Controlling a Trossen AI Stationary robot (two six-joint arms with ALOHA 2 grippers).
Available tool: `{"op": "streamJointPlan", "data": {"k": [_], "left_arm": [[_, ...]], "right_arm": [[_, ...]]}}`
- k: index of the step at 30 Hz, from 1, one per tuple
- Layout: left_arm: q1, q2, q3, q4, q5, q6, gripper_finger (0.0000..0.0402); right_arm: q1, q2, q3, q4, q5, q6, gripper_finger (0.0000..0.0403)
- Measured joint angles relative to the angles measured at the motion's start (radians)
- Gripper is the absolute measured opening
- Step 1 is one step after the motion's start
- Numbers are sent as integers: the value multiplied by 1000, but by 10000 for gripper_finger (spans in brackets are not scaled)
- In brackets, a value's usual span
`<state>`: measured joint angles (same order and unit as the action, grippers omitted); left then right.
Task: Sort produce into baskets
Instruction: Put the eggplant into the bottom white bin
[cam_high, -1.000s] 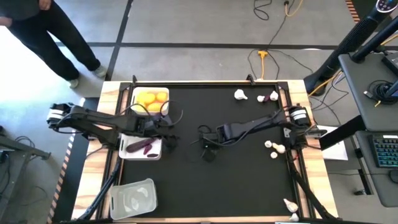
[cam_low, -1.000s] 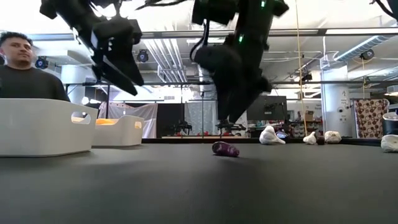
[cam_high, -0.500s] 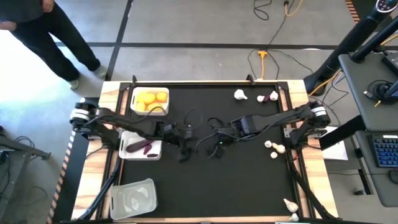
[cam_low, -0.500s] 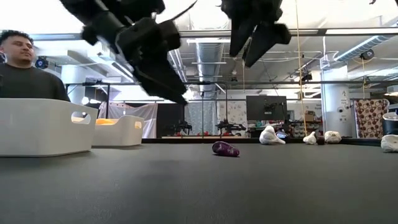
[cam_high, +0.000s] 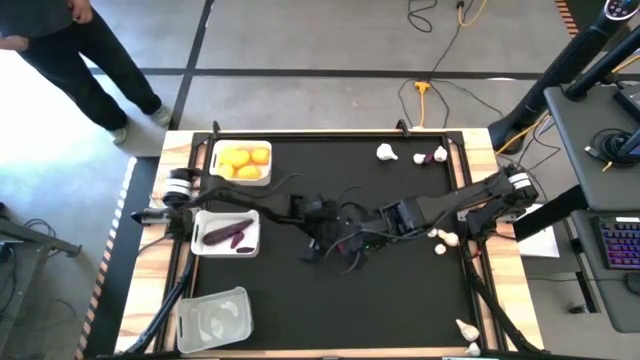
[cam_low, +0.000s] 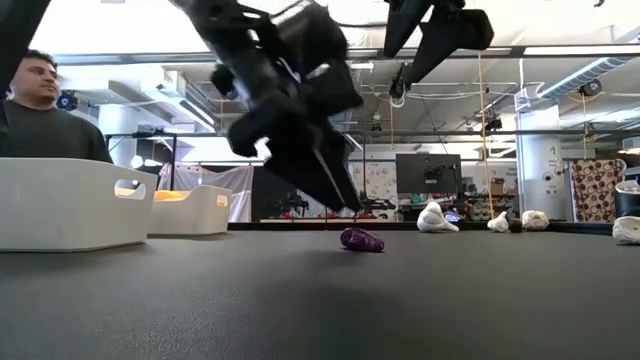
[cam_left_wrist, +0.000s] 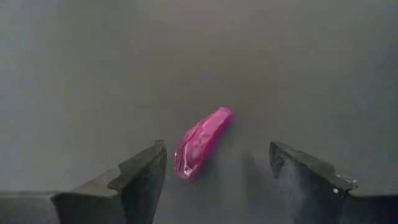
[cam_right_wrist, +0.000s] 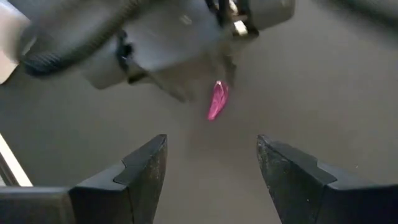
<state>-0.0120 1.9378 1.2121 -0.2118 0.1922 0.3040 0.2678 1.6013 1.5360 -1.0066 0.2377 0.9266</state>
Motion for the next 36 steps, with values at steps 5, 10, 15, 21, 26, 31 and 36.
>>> {"op": "streamJointPlan", "data": {"k": [5,10,15,21,26,31,36], "left_arm": [[20,116,91,-77,0,-15,254],[28,150,113,-64,-3,-64,227],[28,153,105,-47,-25,-116,172],[28,139,99,-57,-38,-159,70],[27,10,47,-95,39,-209,11],[29,-227,-72,-147,-36,-246,26],[28,-510,-179,-315,-150,-327,23]], "right_arm": [[33,0,0,-15,1,49,239],[60,0,0,-40,1,96,233],[78,1,-1,-61,31,119,229],[79,1,-1,-63,54,111,228],[76,-3,-1,-66,56,83,228],[51,-3,2,-69,110,-11,228],[13,-4,20,-61,171,-69,228]]}}
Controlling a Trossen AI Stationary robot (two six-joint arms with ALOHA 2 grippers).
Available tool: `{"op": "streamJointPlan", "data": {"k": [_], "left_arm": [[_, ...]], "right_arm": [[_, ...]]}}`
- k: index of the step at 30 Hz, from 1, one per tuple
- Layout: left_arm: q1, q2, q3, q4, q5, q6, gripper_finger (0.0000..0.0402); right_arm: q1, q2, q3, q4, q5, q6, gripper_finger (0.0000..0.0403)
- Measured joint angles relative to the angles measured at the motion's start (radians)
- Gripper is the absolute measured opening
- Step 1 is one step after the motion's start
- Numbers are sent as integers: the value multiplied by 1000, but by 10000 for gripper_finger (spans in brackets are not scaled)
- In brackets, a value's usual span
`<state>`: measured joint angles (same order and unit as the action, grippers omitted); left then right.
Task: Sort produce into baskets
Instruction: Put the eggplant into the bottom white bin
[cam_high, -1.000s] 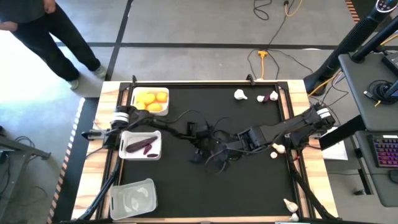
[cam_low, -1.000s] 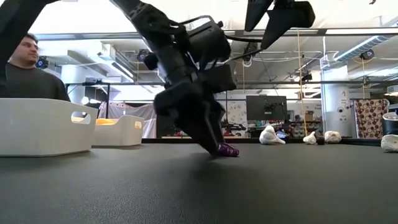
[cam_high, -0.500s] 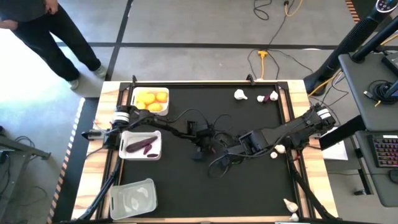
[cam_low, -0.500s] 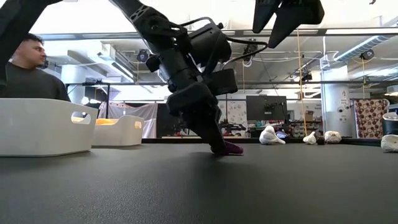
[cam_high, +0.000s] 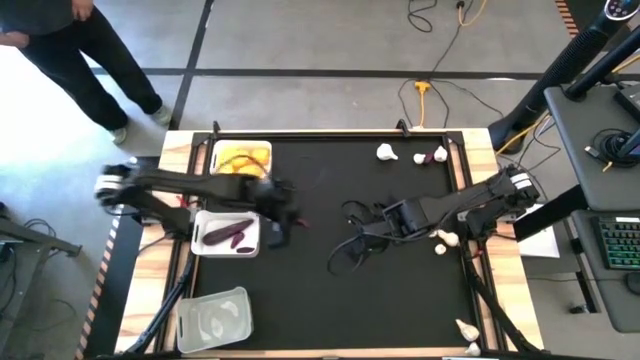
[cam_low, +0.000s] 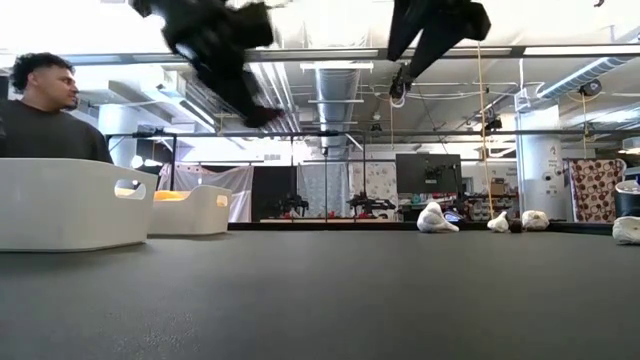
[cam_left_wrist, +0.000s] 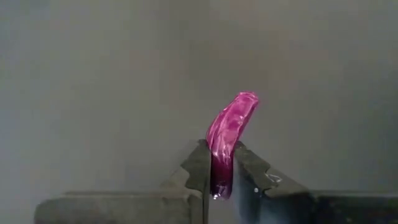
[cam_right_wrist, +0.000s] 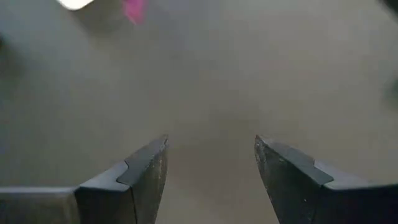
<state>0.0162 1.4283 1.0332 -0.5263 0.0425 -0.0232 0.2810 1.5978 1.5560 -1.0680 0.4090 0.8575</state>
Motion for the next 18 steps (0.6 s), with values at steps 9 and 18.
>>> {"op": "streamJointPlan", "data": {"k": [9,18], "left_arm": [[-38,-388,-161,-458,4,-279,22],[-42,-516,-394,-441,2,-572,44]], "right_arm": [[-82,0,8,97,145,-171,228],[-161,0,23,168,144,-224,228]]}}
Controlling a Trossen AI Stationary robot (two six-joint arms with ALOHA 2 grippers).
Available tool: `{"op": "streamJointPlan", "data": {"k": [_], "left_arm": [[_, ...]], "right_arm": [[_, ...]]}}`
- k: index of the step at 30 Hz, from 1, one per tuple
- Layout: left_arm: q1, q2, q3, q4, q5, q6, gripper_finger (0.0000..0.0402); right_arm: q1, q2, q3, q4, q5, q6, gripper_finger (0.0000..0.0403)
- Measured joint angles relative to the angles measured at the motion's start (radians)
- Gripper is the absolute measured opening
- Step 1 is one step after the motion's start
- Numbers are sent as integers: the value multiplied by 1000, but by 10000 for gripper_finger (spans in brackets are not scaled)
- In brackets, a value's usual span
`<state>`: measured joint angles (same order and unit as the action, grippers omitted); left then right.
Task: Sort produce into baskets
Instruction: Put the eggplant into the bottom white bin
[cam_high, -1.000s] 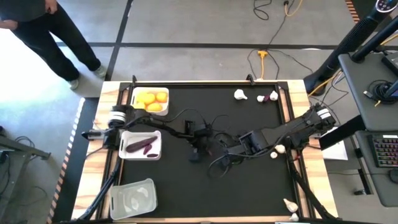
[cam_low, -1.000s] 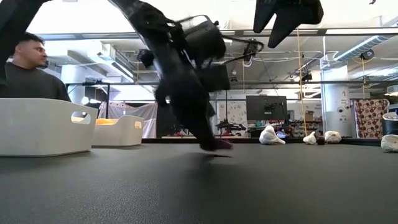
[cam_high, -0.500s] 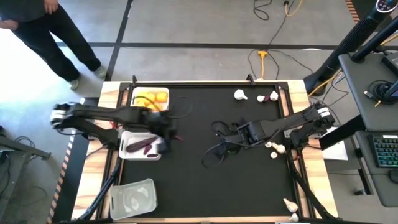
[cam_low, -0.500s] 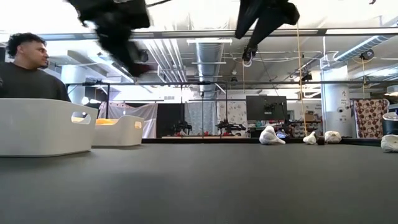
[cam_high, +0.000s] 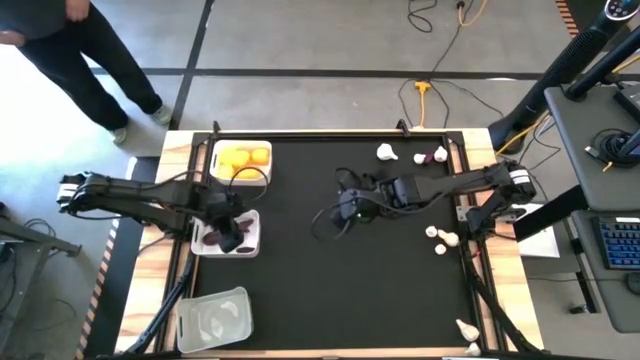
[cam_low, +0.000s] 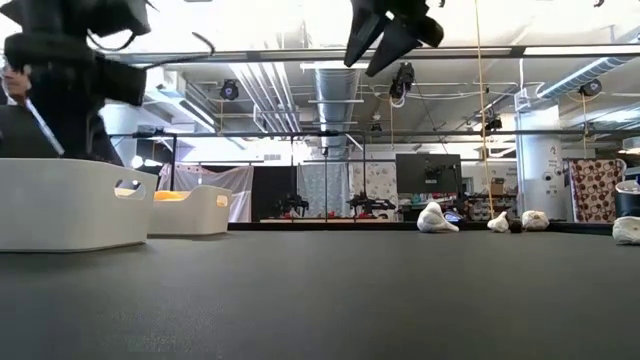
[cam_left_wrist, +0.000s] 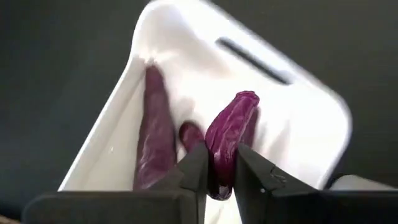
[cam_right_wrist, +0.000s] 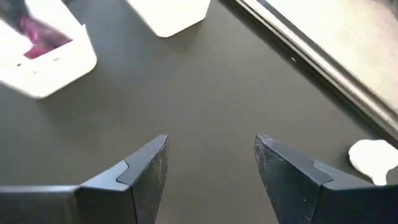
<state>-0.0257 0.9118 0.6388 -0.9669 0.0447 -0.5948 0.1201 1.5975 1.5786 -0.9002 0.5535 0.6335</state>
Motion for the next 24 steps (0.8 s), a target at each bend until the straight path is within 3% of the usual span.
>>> {"op": "streamJointPlan", "data": {"k": [4,10,18,21,24], "left_arm": [[0,20,-40,-1,8,-14,74],[0,51,-32,-1,-3,-10,144],[0,30,29,-5,-34,2,233],[0,20,50,-5,-36,6,250],[0,14,67,4,-38,6,255]], "right_arm": [[-42,0,0,-76,-5,127,228],[-161,0,-26,-362,-55,418,228],[-420,-2,-163,-464,-56,369,228],[-549,1,-226,-448,-62,290,228],[-678,6,-296,-417,-53,353,228]]}}
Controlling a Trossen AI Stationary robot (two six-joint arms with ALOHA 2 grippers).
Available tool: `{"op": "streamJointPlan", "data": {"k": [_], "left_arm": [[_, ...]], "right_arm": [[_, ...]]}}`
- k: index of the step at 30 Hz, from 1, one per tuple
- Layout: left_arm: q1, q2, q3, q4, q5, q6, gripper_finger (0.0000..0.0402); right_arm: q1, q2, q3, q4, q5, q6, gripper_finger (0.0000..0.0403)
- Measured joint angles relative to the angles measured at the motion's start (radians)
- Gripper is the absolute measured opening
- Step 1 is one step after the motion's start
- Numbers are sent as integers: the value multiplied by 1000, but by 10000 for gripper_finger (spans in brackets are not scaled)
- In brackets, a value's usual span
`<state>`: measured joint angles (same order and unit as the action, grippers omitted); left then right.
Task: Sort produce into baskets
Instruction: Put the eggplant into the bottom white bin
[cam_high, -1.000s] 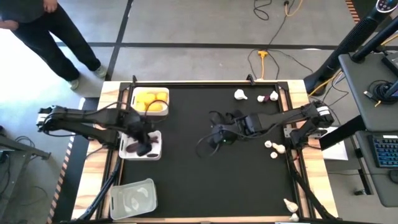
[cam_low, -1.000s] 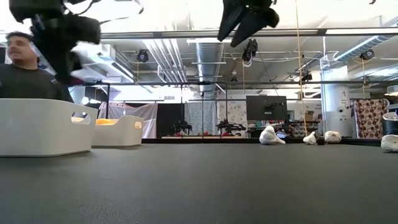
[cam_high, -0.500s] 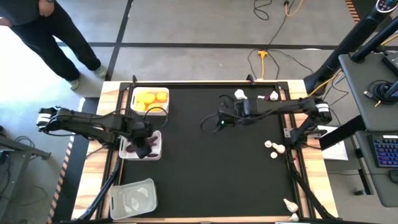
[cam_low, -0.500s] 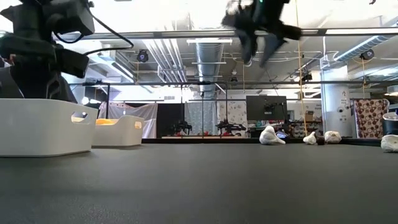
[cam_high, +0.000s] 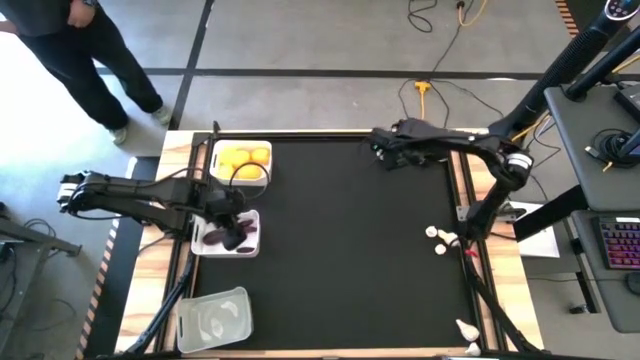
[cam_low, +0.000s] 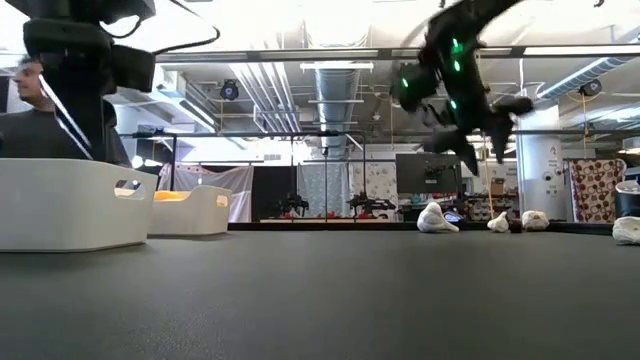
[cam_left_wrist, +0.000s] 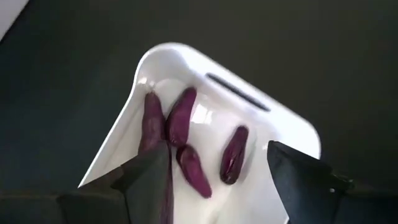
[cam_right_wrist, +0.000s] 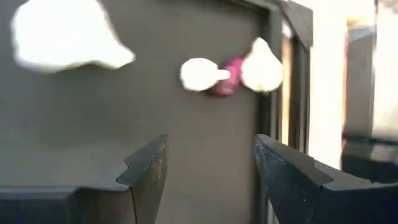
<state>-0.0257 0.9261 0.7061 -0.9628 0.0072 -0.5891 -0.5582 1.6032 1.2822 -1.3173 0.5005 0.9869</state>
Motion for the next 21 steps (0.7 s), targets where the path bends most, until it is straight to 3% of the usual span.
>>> {"op": "streamJointPlan", "data": {"k": [8,17,21], "left_arm": [[0,3,11,124,-103,-25,256],[9,37,4,235,-210,0,256],[23,44,4,241,-228,6,256]], "right_arm": [[-245,-31,-211,296,-41,335,228],[-338,-22,-301,423,-84,559,228],[-377,-15,-312,467,-89,583,228]]}}
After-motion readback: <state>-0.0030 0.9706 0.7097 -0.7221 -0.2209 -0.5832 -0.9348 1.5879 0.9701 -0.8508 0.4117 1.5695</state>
